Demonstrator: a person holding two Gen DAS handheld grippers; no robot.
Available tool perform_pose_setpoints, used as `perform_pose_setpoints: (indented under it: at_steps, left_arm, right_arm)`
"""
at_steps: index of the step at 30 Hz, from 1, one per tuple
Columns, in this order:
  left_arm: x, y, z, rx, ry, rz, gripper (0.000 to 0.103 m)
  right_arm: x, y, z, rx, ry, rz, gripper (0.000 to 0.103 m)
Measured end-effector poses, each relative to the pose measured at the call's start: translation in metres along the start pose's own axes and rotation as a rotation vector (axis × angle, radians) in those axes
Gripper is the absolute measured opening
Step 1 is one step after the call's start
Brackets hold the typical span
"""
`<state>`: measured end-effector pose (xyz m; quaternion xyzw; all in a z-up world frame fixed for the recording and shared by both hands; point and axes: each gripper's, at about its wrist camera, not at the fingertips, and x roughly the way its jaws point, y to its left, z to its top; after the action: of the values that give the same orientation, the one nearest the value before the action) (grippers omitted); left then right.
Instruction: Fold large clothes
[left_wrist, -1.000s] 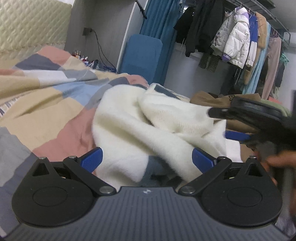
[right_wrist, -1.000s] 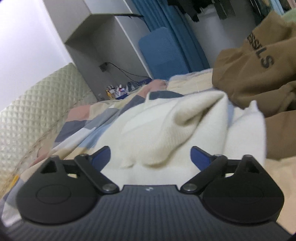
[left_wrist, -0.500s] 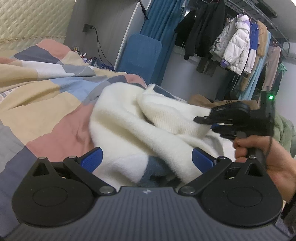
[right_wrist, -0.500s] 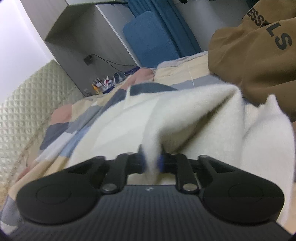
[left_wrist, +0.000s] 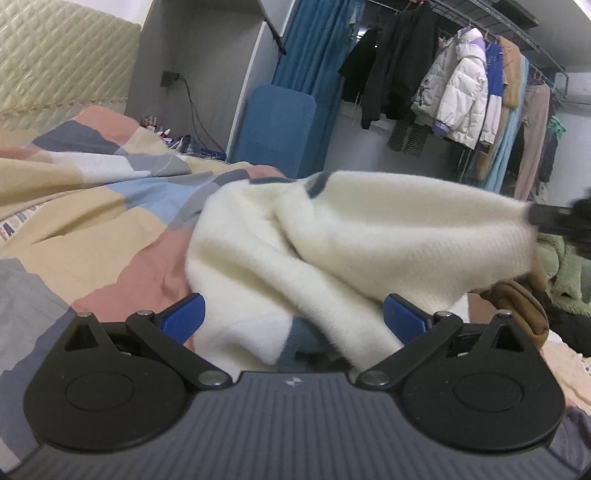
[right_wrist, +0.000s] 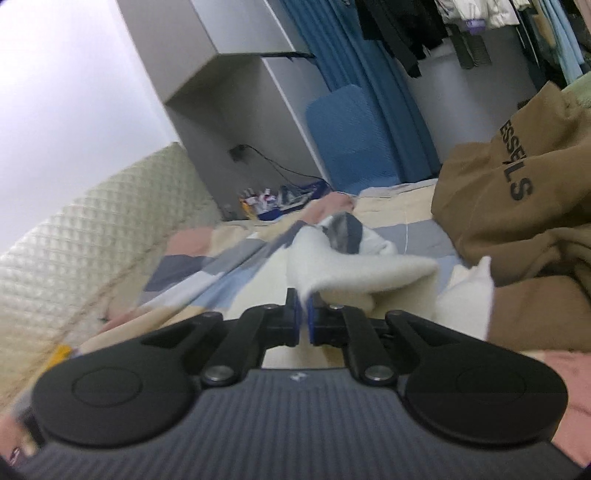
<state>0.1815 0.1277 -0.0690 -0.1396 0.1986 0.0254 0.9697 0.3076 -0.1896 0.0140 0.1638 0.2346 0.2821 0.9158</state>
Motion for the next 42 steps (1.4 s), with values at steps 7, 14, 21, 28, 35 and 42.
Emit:
perform_pose_setpoints:
  at_steps: [7, 14, 21, 28, 35, 42]
  left_arm:
    - [-0.033, -0.015, -0.006, -0.003, 0.002, -0.029, 0.103]
    - [-0.063, -0.031, -0.013, -0.026, 0.017, -0.088, 0.103]
    - [-0.040, -0.032, -0.006, -0.071, 0.021, -0.169, 0.102]
    - [-0.002, -0.042, 0.001, -0.122, 0.024, -0.254, 0.073]
    - [0.048, -0.041, 0.005, -0.174, 0.050, -0.304, 0.053]
    - [0.104, -0.029, -0.012, -0.219, 0.108, -0.316, 0.052]
  right_arm:
    - [-0.086, 0.018, -0.024, -0.087, -0.031, 0.029, 0.003]
    - [-0.088, -0.012, -0.063, 0.016, 0.006, -0.003, 0.003]
    - [-0.061, -0.033, -0.082, 0.134, 0.037, 0.006, 0.010]
    - [-0.030, -0.055, -0.086, 0.233, 0.070, 0.045, 0.047]
    - [0.019, -0.084, -0.079, 0.433, 0.027, 0.092, 0.047]
    - [0.062, -0.100, -0.089, 0.466, 0.037, 0.129, 0.046]
